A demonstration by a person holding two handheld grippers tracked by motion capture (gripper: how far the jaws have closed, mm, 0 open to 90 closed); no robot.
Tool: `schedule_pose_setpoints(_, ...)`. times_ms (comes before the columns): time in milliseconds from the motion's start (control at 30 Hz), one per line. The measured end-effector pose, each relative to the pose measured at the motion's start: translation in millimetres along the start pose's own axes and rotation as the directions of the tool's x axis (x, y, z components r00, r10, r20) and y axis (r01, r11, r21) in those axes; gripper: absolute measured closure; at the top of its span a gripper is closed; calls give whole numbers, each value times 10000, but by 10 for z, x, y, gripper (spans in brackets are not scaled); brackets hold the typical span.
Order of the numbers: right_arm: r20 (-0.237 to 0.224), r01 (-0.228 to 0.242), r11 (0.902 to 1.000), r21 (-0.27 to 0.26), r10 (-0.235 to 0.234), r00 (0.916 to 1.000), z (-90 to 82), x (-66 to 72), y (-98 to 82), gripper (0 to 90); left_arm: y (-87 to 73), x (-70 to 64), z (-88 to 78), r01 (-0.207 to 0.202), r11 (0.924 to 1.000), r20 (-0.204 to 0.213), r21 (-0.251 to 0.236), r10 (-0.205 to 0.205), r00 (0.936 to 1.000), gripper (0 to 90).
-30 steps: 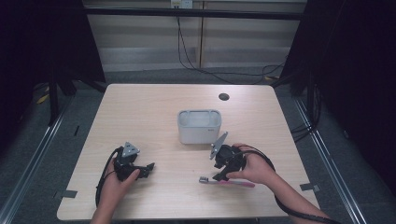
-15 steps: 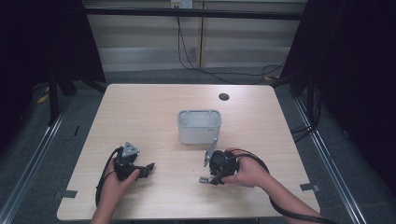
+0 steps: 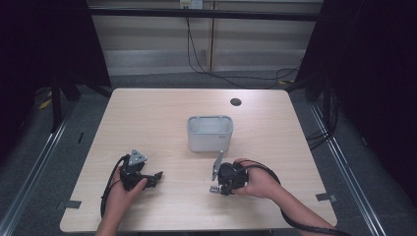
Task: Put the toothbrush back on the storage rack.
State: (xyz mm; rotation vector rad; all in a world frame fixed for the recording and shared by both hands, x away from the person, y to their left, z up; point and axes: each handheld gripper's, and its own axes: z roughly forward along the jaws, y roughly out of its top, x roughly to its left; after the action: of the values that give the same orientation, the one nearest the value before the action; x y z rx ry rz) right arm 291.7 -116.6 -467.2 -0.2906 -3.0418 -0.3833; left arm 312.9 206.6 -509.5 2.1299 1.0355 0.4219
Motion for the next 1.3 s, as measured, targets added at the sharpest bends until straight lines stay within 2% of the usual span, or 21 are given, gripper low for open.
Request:
schedule_pose_setpoints(67,16,84,10000,42,-84,10000,2,-2,16,855,0,0,0,2,10000,-1,1,-2,10000,137)
schedule_pose_setpoints(267,-120,-93,10000,-35,93,9999,0,1,3,862,0,0,0,3,10000,0,1,-3,10000,137)
schedule_pose_setpoints(333,-117,-174,9996,-226,172,9998,-11,-10,-15,862,0,0,0,-3,10000,0,5,3,10000,137)
schedule_pose_setpoints(367,-161,-402,9981,-469,395,9991,-48,-23,-37,862,0,1,-1,-14,10000,-3,15,14,10000,137)
schedule_pose_setpoints(400,-161,-402,9981,-469,395,9991,-48,-23,-37,862,0,-1,0,14,10000,-3,-4,-14,10000,137)
schedule_pose_setpoints(433,-200,-541,9960,-711,528,9984,-89,-39,-57,863,0,0,-1,-6,10000,-5,9,6,10000,137)
schedule_pose_setpoints(467,-200,-541,9960,-711,528,9984,-89,-39,-57,863,0,0,-1,-6,10000,-5,9,6,10000,137)
schedule_pose_setpoints(533,-175,-671,9938,-884,658,9977,-140,-56,-76,863,0,0,0,1,10000,-2,3,-1,10000,137)
schedule_pose_setpoints(567,-216,-805,9903,-1129,786,9967,-185,-76,-95,863,0,-1,0,14,10000,-6,-2,-14,10000,137)
schedule_pose_setpoints(667,-168,-856,9876,-1314,842,9963,-232,-95,-117,863,1,3,-2,-45,10000,-2,37,45,10000,137)
schedule_pose_setpoints(767,-215,-1110,9816,-1557,1089,9938,-288,-108,-148,864,0,-2,1,23,10000,-3,-10,-23,10000,137)
schedule_pose_setpoints(833,-207,-1099,9779,-1781,1079,9939,-315,-118,-164,864,0,-1,0,12,10000,-5,-3,-12,10000,137)
schedule_pose_setpoints(900,-196,-1258,9707,-2047,1244,9920,-378,-134,-193,864,0,0,-1,-11,10000,-5,8,11,10000,137)
schedule_pose_setpoints(933,-196,-1258,9707,-2047,1244,9920,-378,-134,-193,864,0,0,0,-7,10000,-6,4,7,10000,137)
schedule_pose_setpoints(967,-144,-1304,9654,-2258,1305,9913,-414,-149,-211,864,1,2,-2,-37,10000,2,30,37,10000,137)
schedule_pose_setpoints(1133,-93,-1357,9563,-2589,1381,9904,-482,-184,-241,864,0,0,-1,-9,10000,-7,8,9,10000,137)
schedule_pose_setpoints(1200,-36,-1406,9478,-2861,1456,9893,-537,-211,-269,864,0,0,-1,-8,10000,-1,7,8,10000,137)
schedule_pose_setpoints(1233,-36,-1406,9478,-2861,1456,9893,-537,-211,-269,864,0,0,-1,-8,10000,-1,7,8,10000,137)
schedule_pose_setpoints(1267,-45,-1517,9383,-3107,1582,9874,-572,-226,-288,864,0,1,-1,-17,10000,-6,15,17,10000,137)
schedule_pose_setpoints(1300,-55,-1558,9339,-3217,1627,9867,-589,-234,-300,864,0,0,0,-3,10000,-5,4,3,10000,137)
